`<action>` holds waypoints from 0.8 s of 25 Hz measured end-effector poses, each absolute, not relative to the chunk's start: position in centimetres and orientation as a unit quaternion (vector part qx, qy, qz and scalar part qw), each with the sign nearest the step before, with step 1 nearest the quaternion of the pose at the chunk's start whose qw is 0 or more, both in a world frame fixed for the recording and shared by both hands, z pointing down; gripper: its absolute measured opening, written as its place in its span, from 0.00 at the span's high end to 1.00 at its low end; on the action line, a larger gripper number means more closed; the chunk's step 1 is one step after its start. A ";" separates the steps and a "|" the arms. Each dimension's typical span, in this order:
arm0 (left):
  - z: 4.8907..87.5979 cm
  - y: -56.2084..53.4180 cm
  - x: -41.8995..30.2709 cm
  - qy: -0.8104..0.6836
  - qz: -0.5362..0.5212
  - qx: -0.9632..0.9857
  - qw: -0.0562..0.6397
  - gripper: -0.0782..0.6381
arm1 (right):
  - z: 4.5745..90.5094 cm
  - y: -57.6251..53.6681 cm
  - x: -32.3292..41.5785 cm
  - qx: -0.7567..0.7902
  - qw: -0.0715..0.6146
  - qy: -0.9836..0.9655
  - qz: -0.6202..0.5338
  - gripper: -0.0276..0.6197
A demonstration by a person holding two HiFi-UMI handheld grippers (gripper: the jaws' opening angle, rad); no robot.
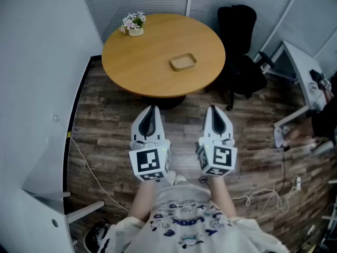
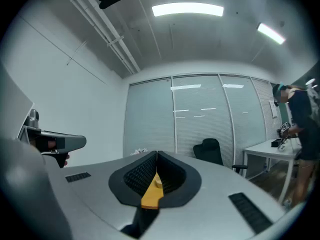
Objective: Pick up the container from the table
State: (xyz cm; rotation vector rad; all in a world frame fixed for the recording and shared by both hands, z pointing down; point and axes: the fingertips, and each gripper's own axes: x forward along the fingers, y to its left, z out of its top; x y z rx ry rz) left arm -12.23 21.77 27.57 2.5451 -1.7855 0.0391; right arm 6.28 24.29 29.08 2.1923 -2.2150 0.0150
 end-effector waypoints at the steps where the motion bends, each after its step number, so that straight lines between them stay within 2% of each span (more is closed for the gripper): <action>1: 27.6 21.7 -12.2 -0.574 0.013 0.818 0.016 0.89 | 29.0 24.1 6.2 0.703 0.012 -0.712 0.004 0.95; 20: 28.5 19.1 -14.4 -0.570 0.017 0.821 0.014 0.89 | 29.1 21.6 5.2 0.721 0.000 -0.693 0.013 0.94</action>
